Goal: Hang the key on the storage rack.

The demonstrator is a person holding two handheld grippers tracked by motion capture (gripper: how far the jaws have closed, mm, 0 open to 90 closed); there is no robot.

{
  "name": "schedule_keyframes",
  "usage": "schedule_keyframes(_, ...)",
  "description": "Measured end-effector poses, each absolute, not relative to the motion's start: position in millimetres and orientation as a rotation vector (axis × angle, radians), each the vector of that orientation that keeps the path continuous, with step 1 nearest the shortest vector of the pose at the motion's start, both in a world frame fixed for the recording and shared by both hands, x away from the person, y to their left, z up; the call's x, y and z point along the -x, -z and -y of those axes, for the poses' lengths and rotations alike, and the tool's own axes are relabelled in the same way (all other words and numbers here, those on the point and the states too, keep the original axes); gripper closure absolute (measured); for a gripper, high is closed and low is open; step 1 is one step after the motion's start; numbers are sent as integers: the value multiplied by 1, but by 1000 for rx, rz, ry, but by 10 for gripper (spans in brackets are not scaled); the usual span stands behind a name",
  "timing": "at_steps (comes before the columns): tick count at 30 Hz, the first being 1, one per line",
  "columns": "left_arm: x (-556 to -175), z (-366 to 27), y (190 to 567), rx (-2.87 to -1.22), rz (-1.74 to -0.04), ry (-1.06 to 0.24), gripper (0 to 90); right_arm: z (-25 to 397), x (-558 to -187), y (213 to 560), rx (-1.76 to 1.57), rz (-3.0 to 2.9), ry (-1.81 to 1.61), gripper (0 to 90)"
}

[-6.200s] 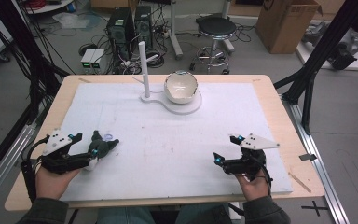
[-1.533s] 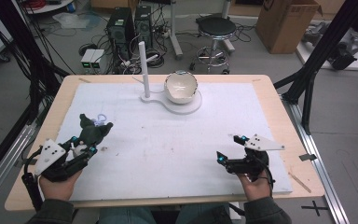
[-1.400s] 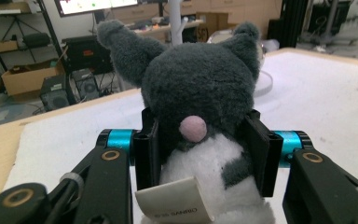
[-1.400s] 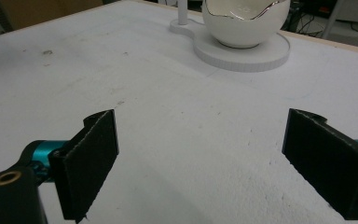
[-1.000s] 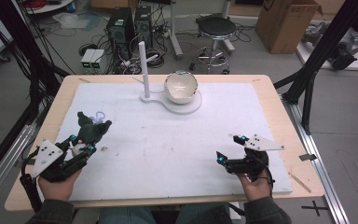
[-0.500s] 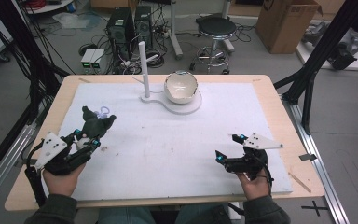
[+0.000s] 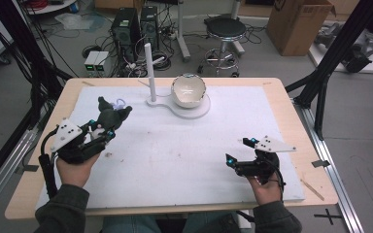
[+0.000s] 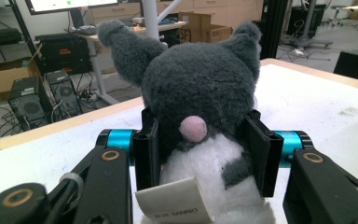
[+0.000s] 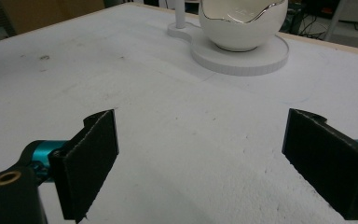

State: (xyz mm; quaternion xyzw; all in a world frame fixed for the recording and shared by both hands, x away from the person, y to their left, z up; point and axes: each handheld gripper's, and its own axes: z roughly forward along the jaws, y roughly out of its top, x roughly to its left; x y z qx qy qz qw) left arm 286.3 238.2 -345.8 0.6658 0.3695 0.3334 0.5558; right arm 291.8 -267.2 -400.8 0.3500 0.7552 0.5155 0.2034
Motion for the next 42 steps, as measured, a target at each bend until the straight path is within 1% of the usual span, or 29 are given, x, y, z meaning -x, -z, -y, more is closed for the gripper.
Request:
schedule_keyframes(5, -296, -235, 346, -1553, -883, -749, 542, 268, -293, 401, -992, -2105, -1448, 100)
schedule_keyframes(19, -330, -219, 332, -1552, -869, -759, 542, 269, -295, 401, -991, -2092, -1463, 100)
schedule_keyframes(30, -361, -207, 332, -1543, -901, -744, 542, 267, -295, 401, -984, -2089, -1472, 100)
schedule_keyframes(42, -383, -196, 324, -1515, -902, -729, 542, 266, -295, 401, -970, -2098, -1468, 100)
